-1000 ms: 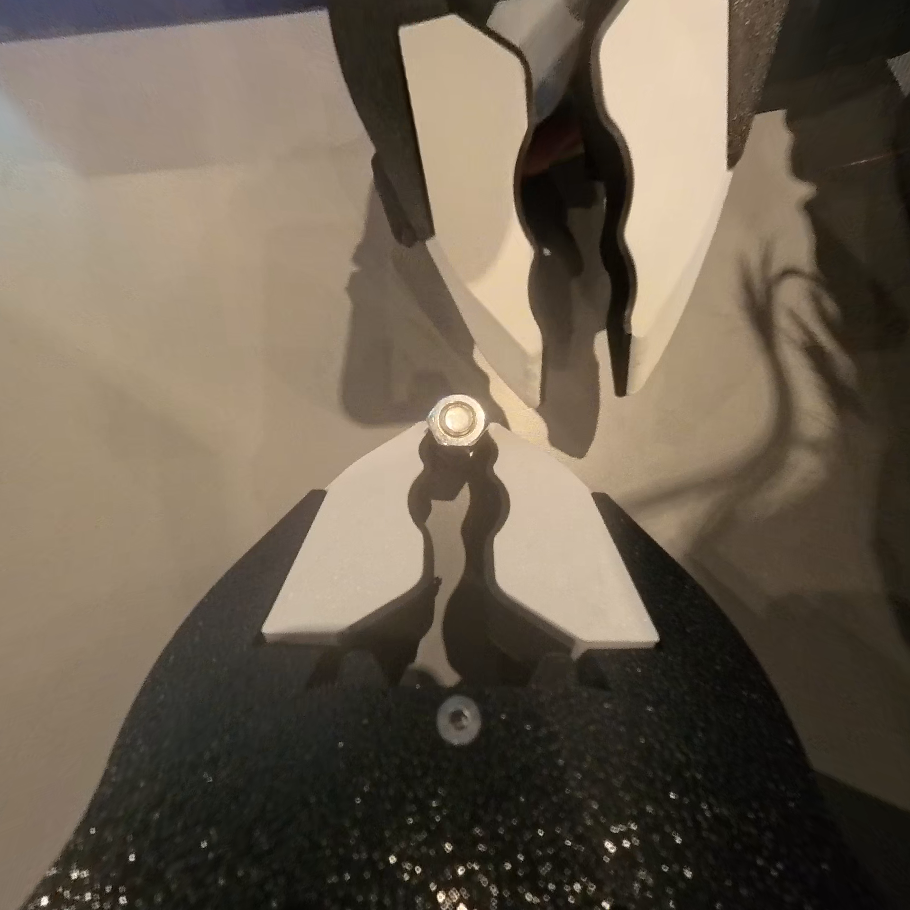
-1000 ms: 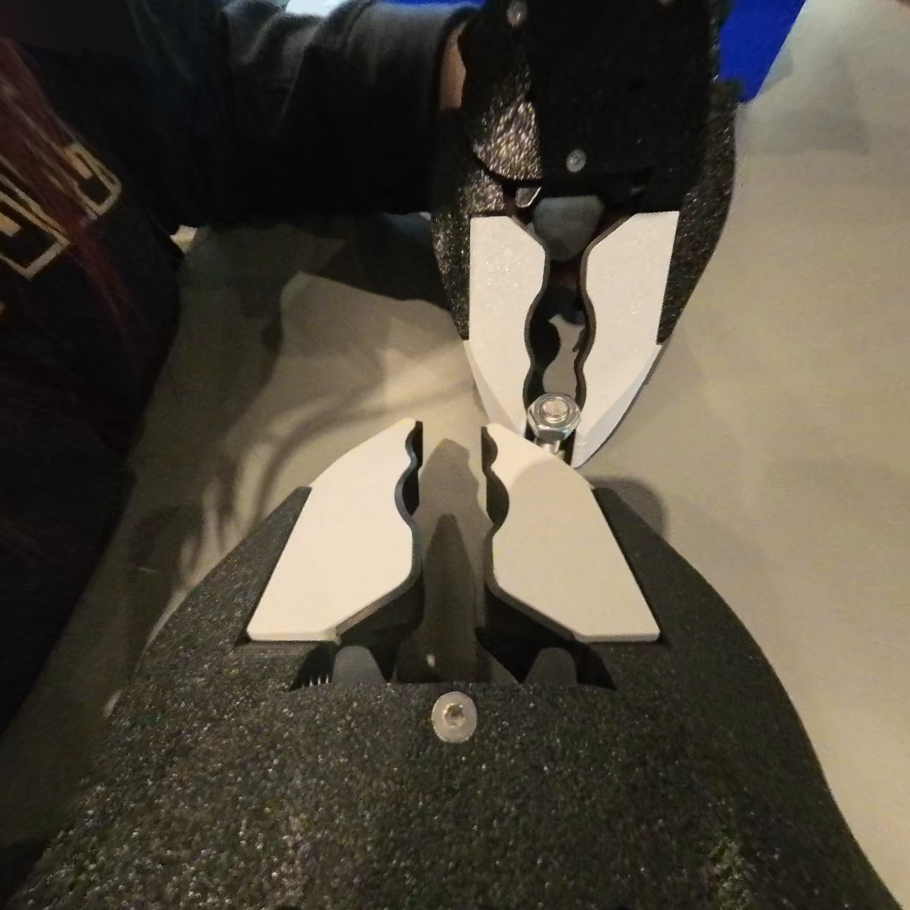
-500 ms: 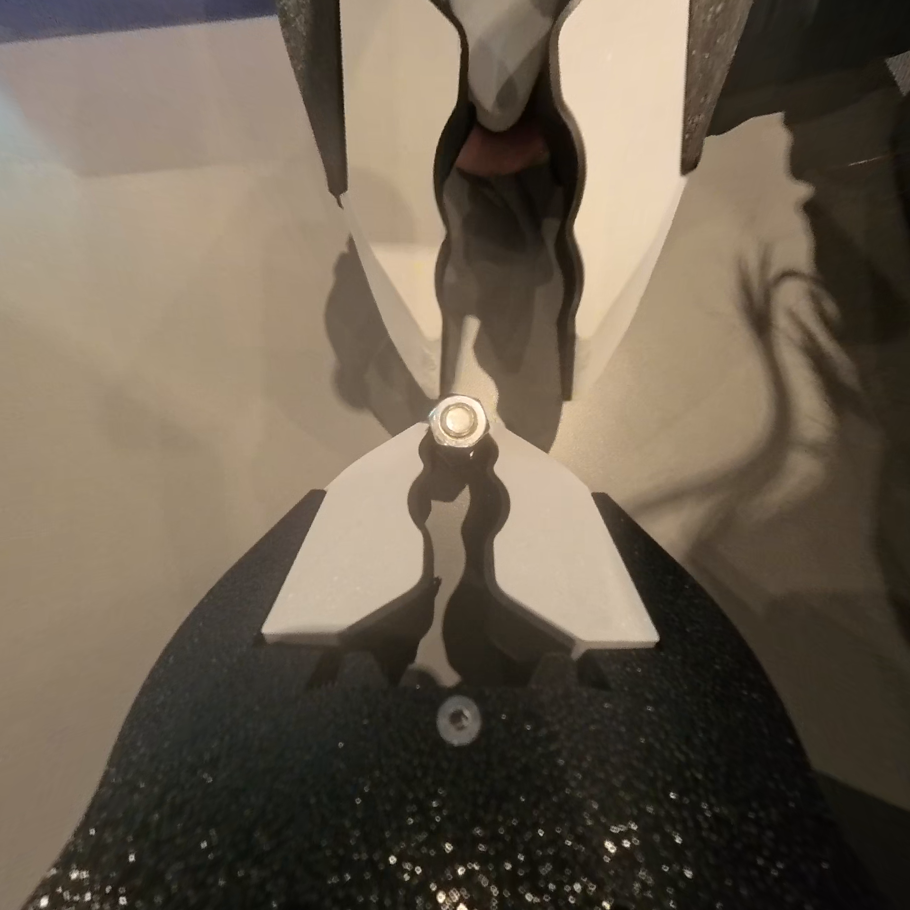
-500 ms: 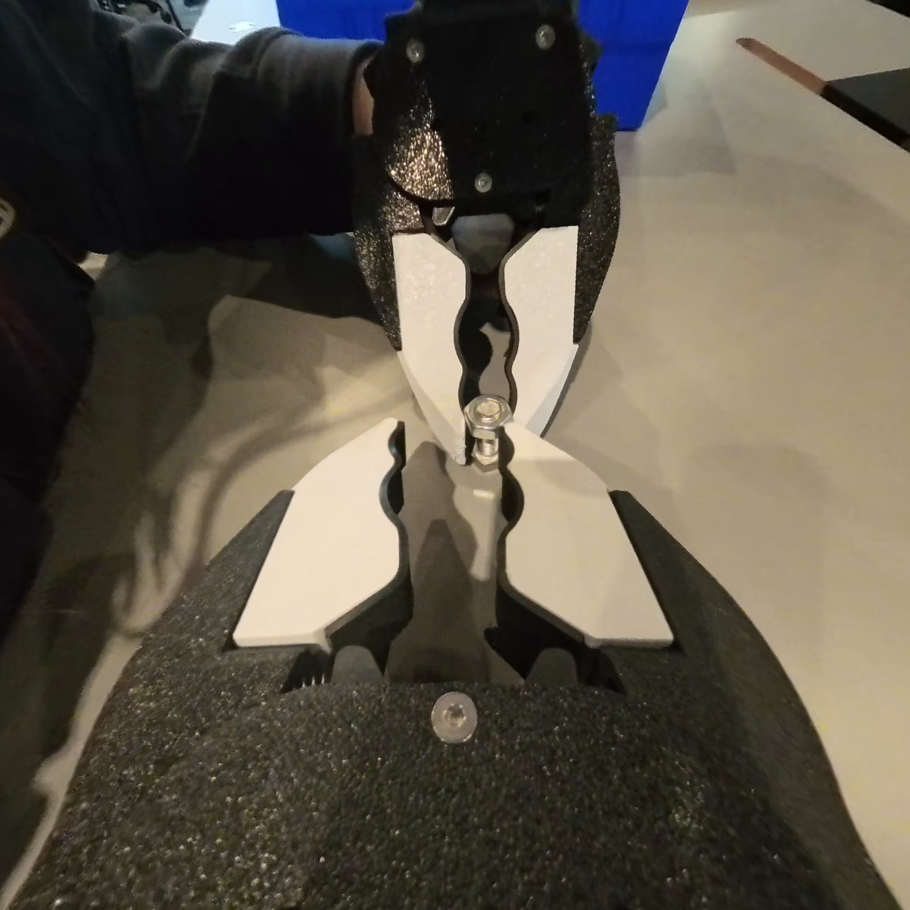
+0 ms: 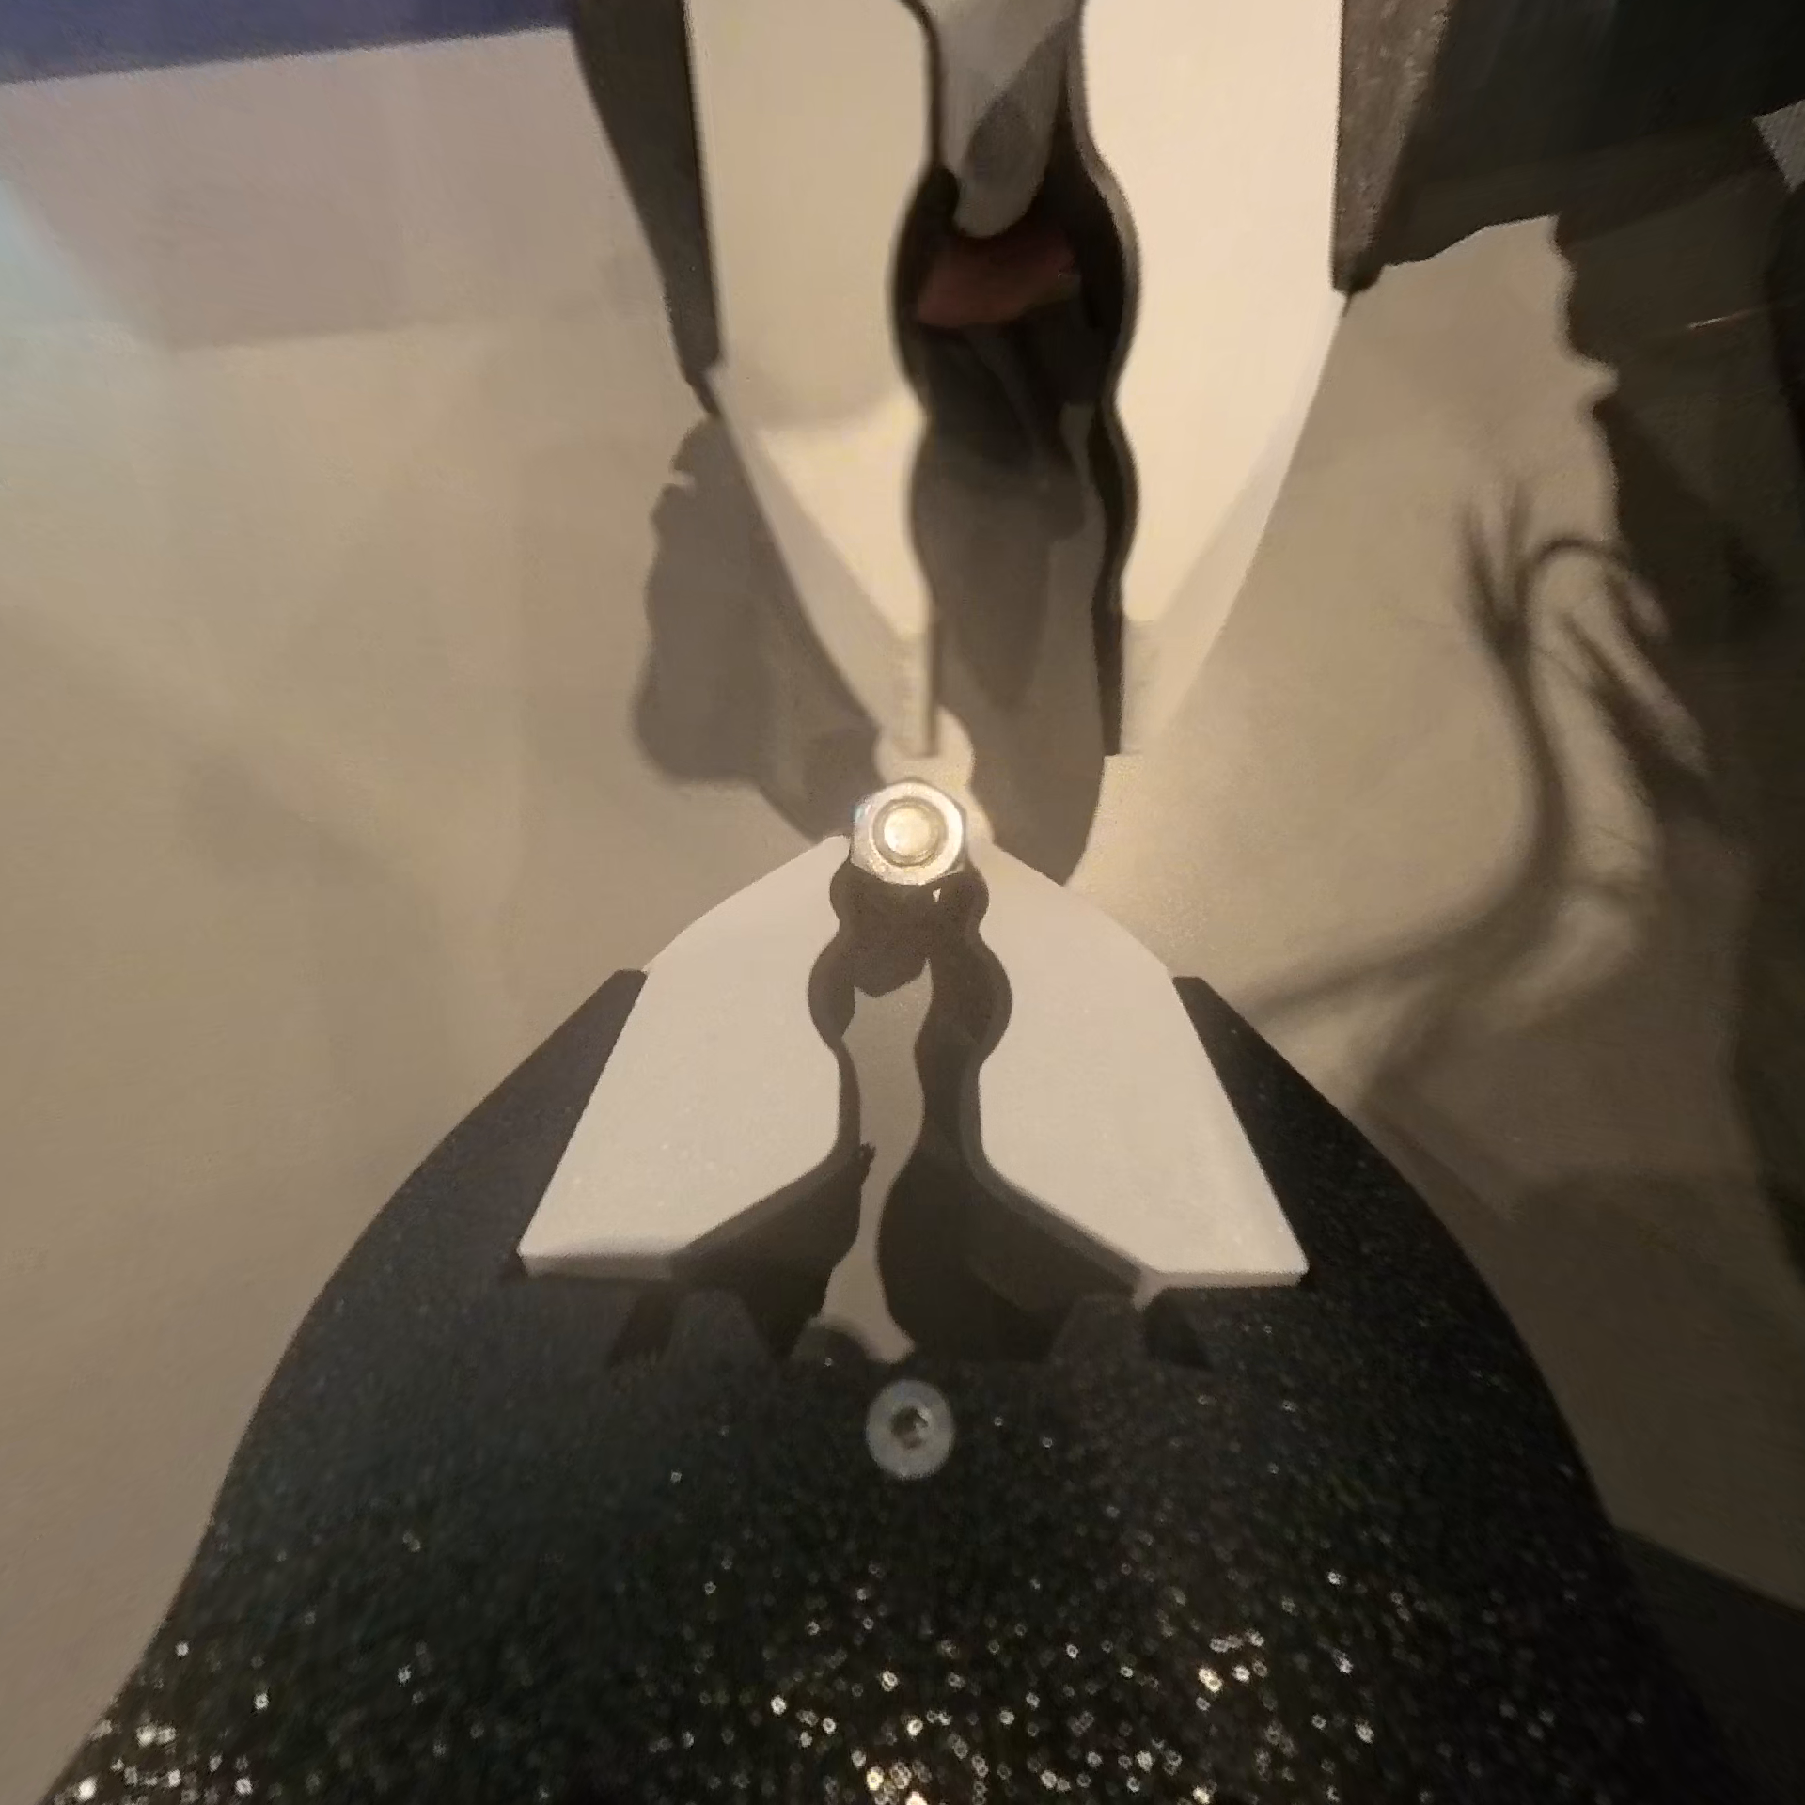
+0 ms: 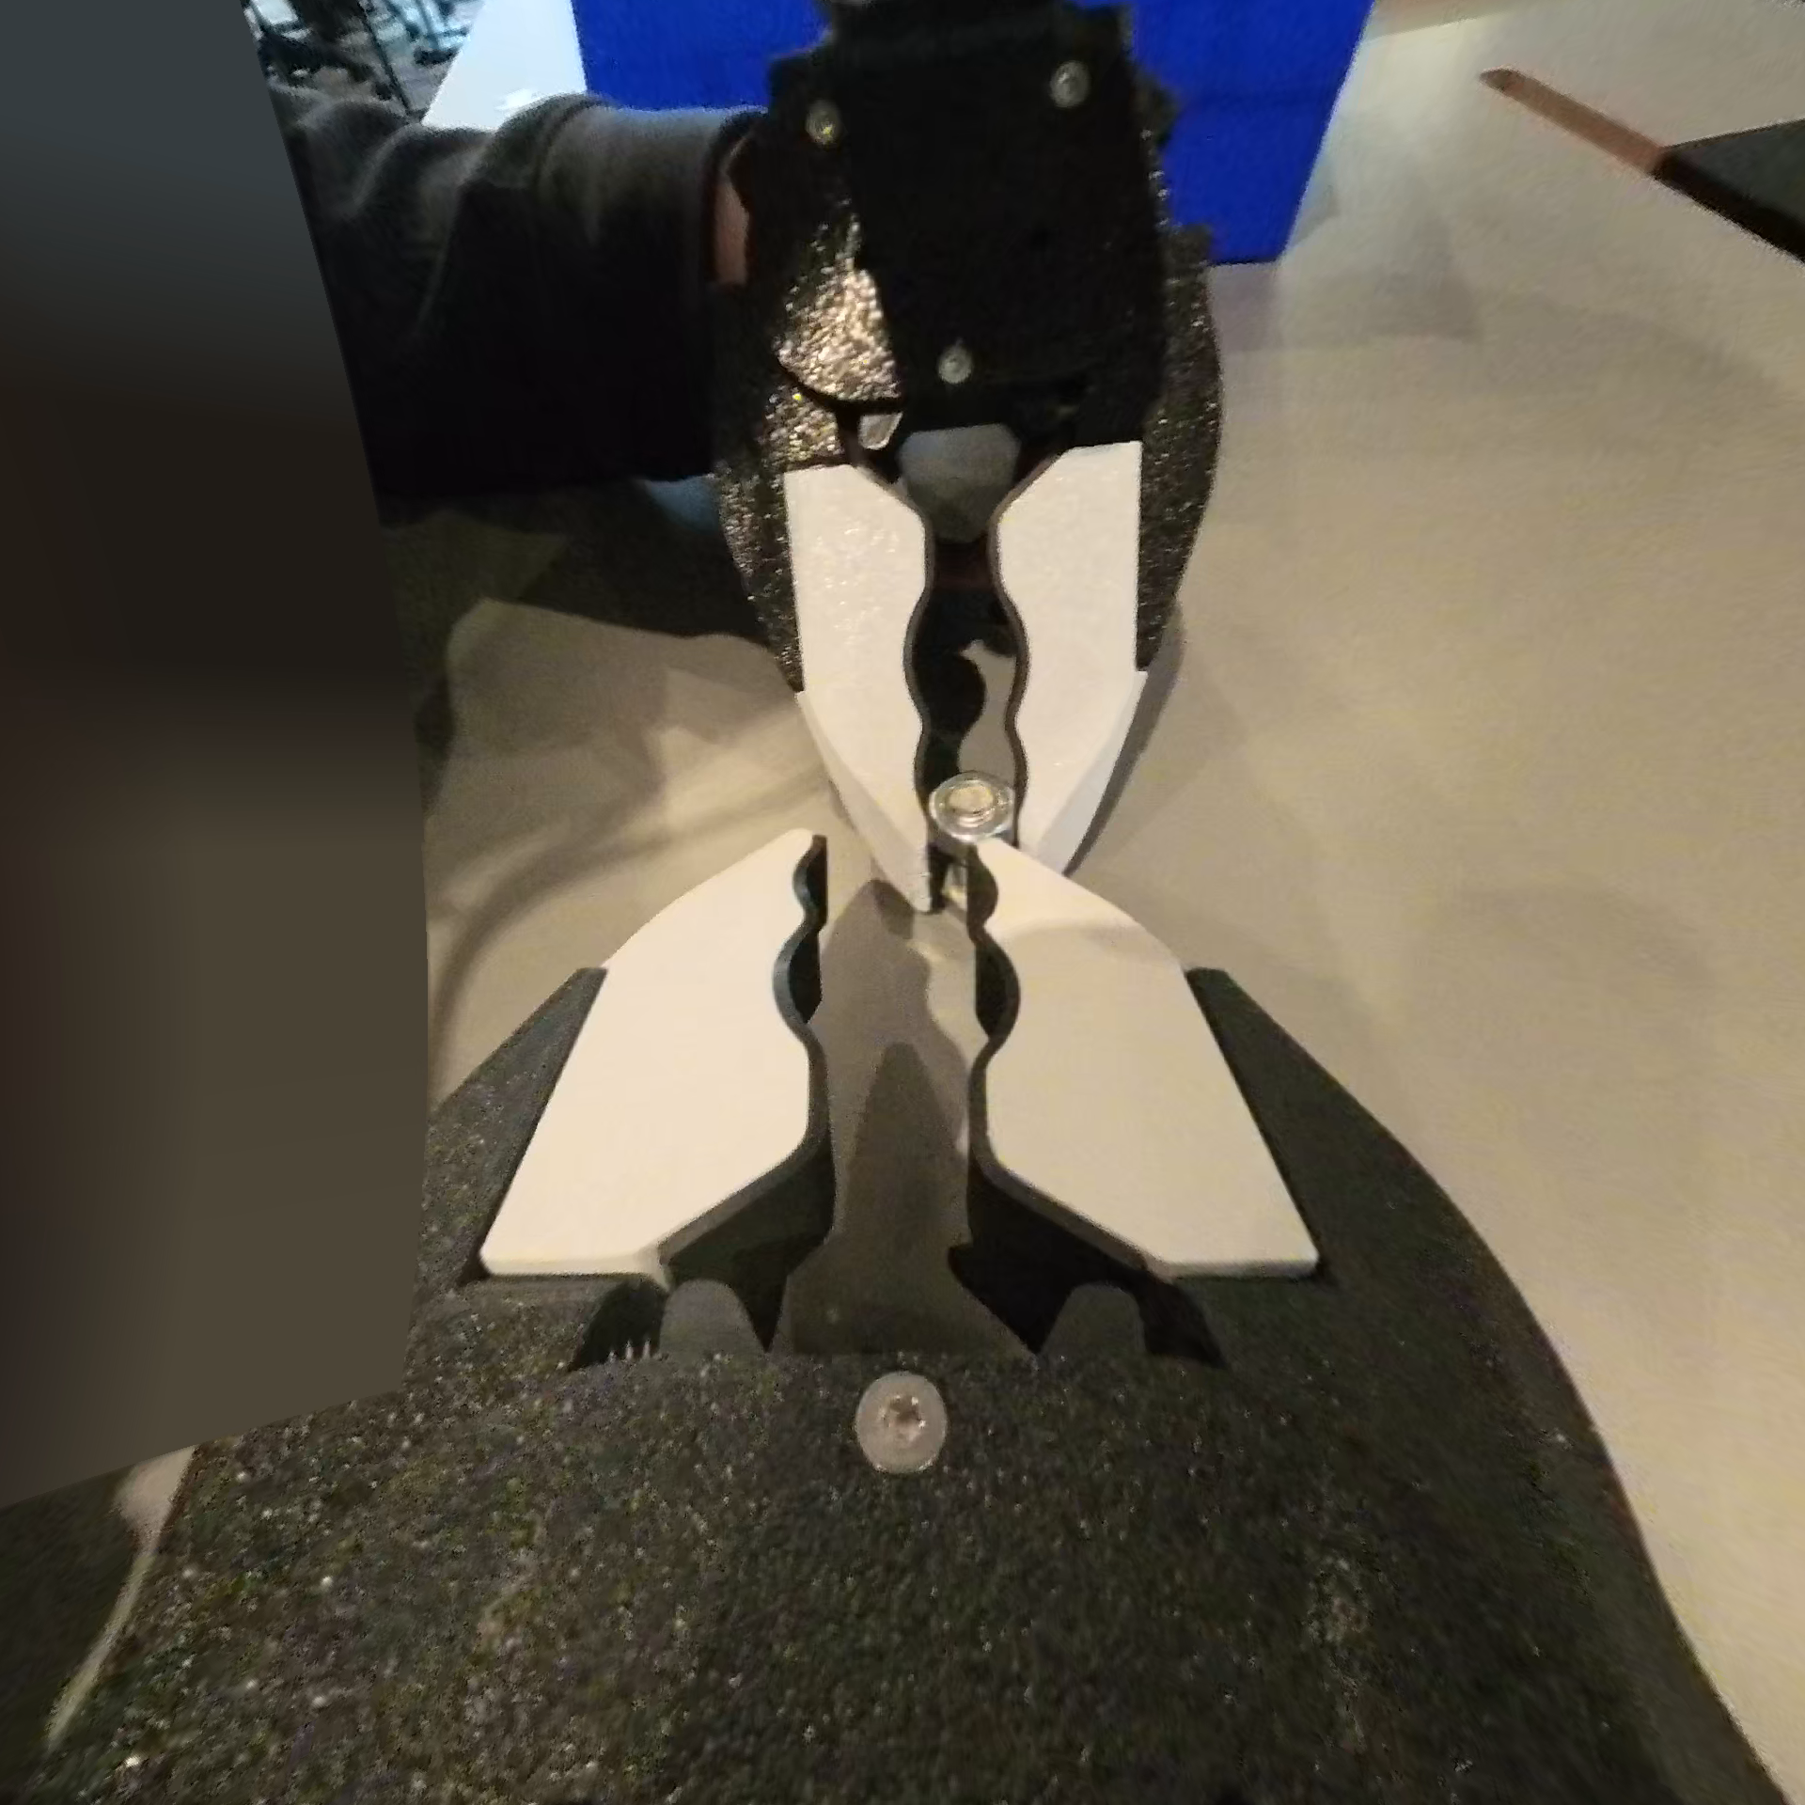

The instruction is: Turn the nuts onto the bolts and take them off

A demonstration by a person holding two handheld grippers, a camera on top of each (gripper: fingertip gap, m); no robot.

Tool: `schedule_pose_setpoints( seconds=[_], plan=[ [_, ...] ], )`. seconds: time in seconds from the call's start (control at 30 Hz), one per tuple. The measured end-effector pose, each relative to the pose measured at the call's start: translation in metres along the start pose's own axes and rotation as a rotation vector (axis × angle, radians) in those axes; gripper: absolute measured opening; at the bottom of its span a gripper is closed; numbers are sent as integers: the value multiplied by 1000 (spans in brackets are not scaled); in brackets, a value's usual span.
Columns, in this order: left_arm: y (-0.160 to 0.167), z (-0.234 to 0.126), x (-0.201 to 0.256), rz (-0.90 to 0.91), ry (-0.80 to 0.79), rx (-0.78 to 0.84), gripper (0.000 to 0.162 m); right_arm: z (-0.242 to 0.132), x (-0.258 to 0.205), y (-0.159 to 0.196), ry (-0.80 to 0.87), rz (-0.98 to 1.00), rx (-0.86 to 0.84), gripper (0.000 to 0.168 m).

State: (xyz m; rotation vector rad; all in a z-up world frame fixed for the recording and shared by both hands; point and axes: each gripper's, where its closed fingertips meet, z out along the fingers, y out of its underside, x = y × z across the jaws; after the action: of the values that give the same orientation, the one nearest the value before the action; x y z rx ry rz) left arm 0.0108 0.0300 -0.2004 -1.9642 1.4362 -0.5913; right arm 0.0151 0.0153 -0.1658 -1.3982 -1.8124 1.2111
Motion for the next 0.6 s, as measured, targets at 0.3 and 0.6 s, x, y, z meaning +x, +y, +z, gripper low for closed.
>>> schedule_pose_setpoints(
  seconds=[0.3,0.6],
  plan=[
    [0,-1,2,16,16,11,17,7,7,-5,34,-55,4,33],
    [1,-1,4,37,38,5,17,13,10,-6,-5,-103,-14,19]
  ],
)
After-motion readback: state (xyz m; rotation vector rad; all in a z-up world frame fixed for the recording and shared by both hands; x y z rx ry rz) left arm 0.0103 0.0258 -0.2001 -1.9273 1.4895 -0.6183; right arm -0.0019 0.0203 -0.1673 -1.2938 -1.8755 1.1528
